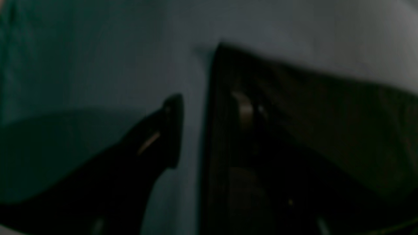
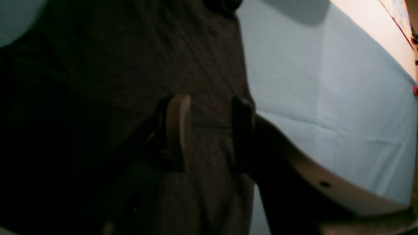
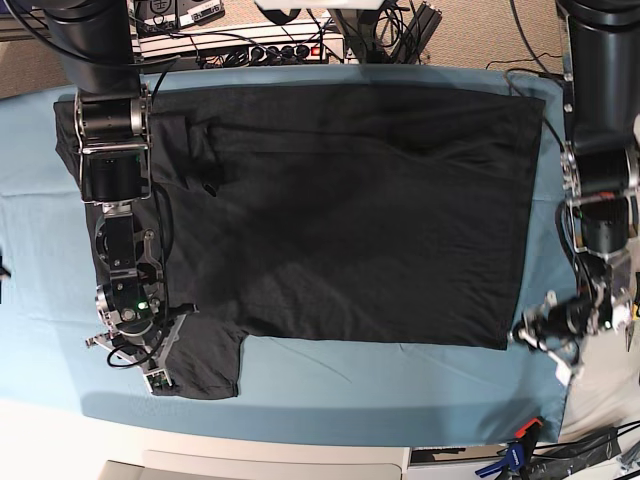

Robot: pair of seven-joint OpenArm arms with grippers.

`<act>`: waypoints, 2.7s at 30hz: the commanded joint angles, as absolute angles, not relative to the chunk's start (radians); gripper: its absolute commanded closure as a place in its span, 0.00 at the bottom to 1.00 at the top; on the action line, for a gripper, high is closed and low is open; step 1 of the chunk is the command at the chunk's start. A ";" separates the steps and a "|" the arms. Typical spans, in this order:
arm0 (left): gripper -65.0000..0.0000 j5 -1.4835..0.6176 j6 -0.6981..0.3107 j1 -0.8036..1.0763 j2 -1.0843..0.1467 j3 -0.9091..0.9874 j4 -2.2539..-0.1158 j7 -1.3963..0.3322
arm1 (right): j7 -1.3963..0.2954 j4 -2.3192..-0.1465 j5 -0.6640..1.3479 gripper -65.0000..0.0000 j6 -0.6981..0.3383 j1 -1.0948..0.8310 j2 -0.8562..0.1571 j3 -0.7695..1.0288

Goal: Fold the T-shirt properly
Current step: 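Extend both grippers along the shirt's sides toward the hem corners, then lower both grippers onto the shirt's edge corners and close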

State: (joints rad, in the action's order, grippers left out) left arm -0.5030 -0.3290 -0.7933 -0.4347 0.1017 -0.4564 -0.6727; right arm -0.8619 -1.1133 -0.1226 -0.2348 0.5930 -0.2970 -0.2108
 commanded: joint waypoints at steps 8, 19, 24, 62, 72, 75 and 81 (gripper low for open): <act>0.62 -0.517 -0.321 -0.776 -0.448 0.107 -0.471 -0.627 | -0.844 -1.131 -0.128 0.68 -0.227 0.629 -0.307 -0.207; 0.62 -0.562 -0.319 -0.778 -0.440 0.110 -0.471 -0.627 | -0.845 -1.131 -0.128 0.68 -0.227 0.628 -0.308 -0.207; 0.62 -0.576 -0.318 -0.778 -0.440 0.172 -0.471 -0.628 | -0.846 -1.131 -0.128 0.68 -0.227 0.626 -0.308 -0.207; 0.83 -0.550 -0.342 -0.751 -0.360 0.200 -0.468 -0.603 | -0.857 -1.131 -0.128 0.68 -0.227 0.626 -0.308 -0.207; 1.00 -0.553 -0.341 -0.751 -0.361 0.200 -0.468 -0.569 | -0.856 -1.131 -0.128 0.68 -0.227 0.626 -0.308 -0.207; 1.00 -0.553 -0.341 -0.751 -0.361 0.200 -0.468 -0.567 | -0.856 -1.131 -0.129 0.68 -0.225 0.626 -0.308 -0.198; 1.00 -0.553 -0.341 -0.751 -0.361 0.200 -0.468 -0.567 | -0.822 -1.119 -0.122 0.63 -0.198 0.629 -0.308 -0.036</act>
State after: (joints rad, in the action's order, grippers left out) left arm -0.5423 -0.3328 -0.7174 -0.3511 0.1986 -0.4568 -0.5880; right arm -0.8474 -1.1080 -0.1196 -0.2066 0.5930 -0.2955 -0.0383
